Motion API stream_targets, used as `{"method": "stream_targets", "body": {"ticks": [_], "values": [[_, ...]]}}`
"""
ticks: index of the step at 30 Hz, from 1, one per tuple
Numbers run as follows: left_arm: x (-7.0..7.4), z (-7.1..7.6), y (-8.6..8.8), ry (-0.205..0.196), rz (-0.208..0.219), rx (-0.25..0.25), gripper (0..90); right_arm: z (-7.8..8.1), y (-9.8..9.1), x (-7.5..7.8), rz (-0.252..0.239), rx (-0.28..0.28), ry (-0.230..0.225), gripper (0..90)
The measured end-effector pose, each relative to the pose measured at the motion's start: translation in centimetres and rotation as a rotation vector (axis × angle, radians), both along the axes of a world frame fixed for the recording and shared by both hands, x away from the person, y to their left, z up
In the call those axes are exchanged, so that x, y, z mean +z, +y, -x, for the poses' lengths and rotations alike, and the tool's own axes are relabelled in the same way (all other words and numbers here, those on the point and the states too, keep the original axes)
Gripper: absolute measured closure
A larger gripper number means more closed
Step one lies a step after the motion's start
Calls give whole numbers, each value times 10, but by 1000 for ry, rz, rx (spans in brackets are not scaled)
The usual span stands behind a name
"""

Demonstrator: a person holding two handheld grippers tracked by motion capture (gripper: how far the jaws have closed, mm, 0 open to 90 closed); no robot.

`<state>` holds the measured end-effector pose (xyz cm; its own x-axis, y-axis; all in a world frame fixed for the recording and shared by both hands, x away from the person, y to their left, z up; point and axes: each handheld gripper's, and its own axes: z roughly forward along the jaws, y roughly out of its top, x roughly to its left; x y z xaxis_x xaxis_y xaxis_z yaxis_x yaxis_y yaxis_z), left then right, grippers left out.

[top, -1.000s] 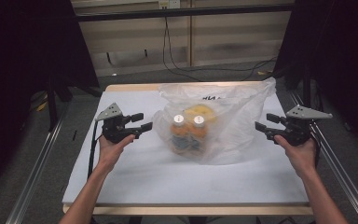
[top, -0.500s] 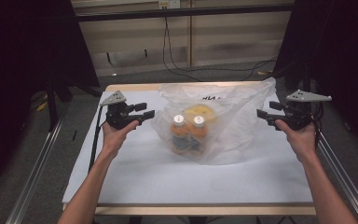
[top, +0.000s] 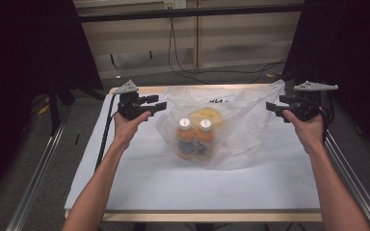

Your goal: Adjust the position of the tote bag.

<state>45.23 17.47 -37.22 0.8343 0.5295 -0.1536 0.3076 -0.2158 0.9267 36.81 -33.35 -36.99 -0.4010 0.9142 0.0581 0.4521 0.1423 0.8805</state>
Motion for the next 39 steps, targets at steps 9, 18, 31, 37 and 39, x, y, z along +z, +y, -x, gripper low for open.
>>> {"method": "stream_targets", "body": {"ticks": [9, 18, 31, 37, 39], "values": [[-6, -25, -19, 28, -15, 21, 382, -12, 2, -5, -4, -4, 22, 347], [-17, -34, -29, 49, -44, 19, 477, -19, 6, -9, -22, 9, 43, 426], [-13, -40, -39, 57, -28, -13, 900, -18, 13, -4, -42, 17, -2, 833], [-10, -38, -40, 55, -25, -16, 900, -16, 15, 1, -36, 25, -15, 900], [-7, -36, -39, 46, -34, -24, 900, -14, 16, 2, -31, 27, -16, 900]]}}
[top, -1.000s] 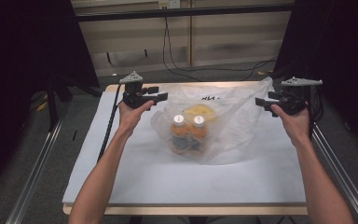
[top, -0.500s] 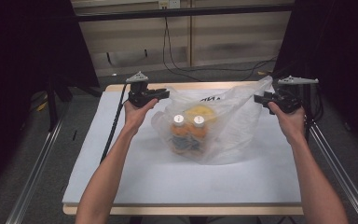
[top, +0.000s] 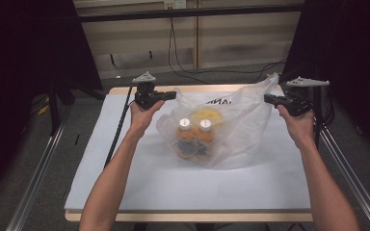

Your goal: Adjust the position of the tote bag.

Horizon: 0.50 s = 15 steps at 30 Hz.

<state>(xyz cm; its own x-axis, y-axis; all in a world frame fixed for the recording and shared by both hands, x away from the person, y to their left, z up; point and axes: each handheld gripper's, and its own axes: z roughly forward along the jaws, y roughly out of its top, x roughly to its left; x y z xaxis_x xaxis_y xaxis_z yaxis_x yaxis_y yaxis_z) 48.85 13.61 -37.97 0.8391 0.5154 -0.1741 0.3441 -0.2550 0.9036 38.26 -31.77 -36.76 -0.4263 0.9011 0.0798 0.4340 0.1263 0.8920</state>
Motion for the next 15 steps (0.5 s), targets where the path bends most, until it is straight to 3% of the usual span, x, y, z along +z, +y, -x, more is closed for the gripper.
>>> {"method": "stream_targets", "body": {"ticks": [10, 13, 15], "values": [[20, 7, 16, -45, 56, 21, 900, 7, -4, 9, -21, 10, -33, 900], [19, 7, 20, -34, 44, 35, 900, 8, -3, 12, -13, 18, -40, 900], [15, 4, 21, -26, 58, 28, 900, 9, -2, 12, -12, 17, -43, 900]]}}
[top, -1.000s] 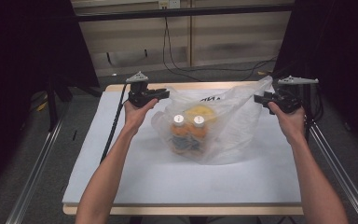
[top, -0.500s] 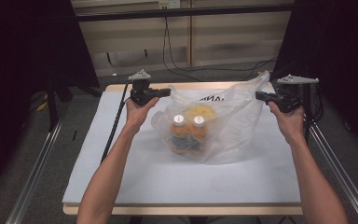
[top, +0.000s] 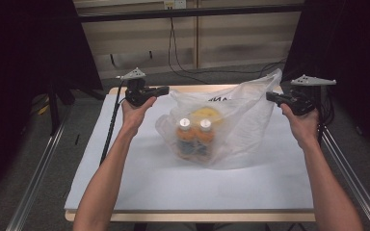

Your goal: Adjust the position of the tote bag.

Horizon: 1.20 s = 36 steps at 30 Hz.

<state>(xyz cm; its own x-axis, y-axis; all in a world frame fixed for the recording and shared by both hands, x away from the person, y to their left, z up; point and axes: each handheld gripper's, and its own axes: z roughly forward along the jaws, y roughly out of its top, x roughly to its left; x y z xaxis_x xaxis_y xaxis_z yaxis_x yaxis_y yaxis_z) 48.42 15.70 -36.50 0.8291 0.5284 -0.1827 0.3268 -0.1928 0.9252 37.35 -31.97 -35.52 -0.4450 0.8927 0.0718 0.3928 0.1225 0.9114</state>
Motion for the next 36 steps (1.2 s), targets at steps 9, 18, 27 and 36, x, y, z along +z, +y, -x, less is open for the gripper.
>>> {"method": "stream_targets", "body": {"ticks": [9, 18, 27, 36], "values": [[-19, -13, -16, 48, 1, 39, 337, 0, 3, -1, -1, 8, -4, 900], [-40, -22, -31, 112, -58, 22, 101, 3, 6, 0, 14, 26, -12, 900], [-45, -24, -51, 150, -134, -123, 531, 2, 9, -3, 7, 38, -12, 900], [-40, -20, -53, 138, -164, -143, 900, 4, 11, -3, 16, 44, -16, 900]]}}
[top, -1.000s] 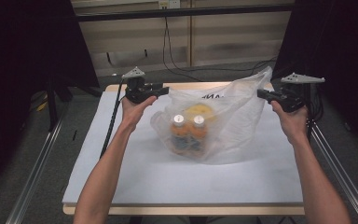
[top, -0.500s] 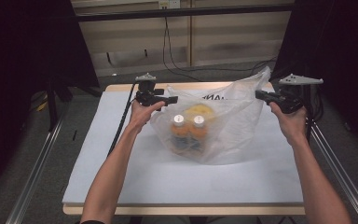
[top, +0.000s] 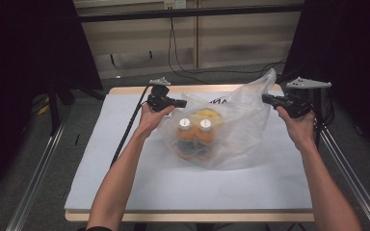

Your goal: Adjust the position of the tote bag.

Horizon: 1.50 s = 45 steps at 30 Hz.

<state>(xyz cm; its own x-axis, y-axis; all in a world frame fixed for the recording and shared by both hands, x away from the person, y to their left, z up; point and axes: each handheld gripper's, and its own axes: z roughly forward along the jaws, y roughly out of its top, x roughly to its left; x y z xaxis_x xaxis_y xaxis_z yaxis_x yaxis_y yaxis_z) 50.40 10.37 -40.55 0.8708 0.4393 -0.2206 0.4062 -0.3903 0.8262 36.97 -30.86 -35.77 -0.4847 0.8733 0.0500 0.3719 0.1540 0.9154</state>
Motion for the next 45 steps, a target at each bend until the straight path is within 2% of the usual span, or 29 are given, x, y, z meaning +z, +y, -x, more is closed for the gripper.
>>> {"method": "stream_targets", "body": {"ticks": [4, 7, 8, 10, 14, 16, 19, 20, 23, 25, 26, 27, 28, 30, 31, 32, 34, 36, 39, 45], "values": [[3, 1, 4, -8, 5, 6, 900, 1, 0, 1, -1, -1, -2, 900], [6, 2, 10, -16, 36, 15, 900, 1, 1, 0, 8, -2, 1, 900], [7, 1, 14, -20, 37, 32, 875, 1, 1, 0, 6, -3, 1, 900], [6, -1, 19, -4, 26, 54, 628, 2, 0, 1, 7, -5, 0, 900], [2, -1, 28, 47, 25, 60, 391, 2, -1, 1, 9, -2, -3, 900], [3, 3, 31, 58, 45, 61, 318, 3, -1, 2, 12, -7, -3, 900], [10, 17, 33, 65, 108, 15, 247, 5, -1, 3, 18, -5, -9, 900], [10, 21, 32, 59, 109, 11, 235, 6, -1, 3, 16, -4, -10, 900], [3, 28, 30, 90, 67, -5, 204, 8, -1, 3, 17, -5, -14, 900], [-4, 28, 29, 120, 67, -22, 231, 9, -1, 3, 18, -5, -10, 900], [-6, 28, 29, 141, 81, -31, 249, 10, 0, 4, 20, -5, -13, 900], [-8, 28, 28, 152, 92, -55, 302, 10, 0, 4, 23, -5, -14, 900], [-9, 29, 26, 151, 92, -76, 371, 10, 1, 4, 22, -3, -13, 900], [-8, 32, 20, 139, 70, -113, 570, 10, 0, 4, 24, -2, -12, 900], [-8, 33, 18, 120, 50, -122, 700, 10, 0, 3, 25, -6, -14, 900], [-7, 34, 16, 122, 44, -127, 798, 10, 0, 3, 27, -9, -13, 900], [-5, 36, 15, 81, 26, -110, 896, 9, 0, 3, 28, -4, -12, 900], [-2, 36, 17, 55, 16, -88, 900, 10, 1, 3, 31, -3, -13, 900], [5, 37, 23, 30, 32, -61, 900, 10, 1, 3, 28, -3, -14, 900], [26, 43, 41, -32, 91, -29, 900, 11, -1, 6, 13, -5, -21, 900]]}}
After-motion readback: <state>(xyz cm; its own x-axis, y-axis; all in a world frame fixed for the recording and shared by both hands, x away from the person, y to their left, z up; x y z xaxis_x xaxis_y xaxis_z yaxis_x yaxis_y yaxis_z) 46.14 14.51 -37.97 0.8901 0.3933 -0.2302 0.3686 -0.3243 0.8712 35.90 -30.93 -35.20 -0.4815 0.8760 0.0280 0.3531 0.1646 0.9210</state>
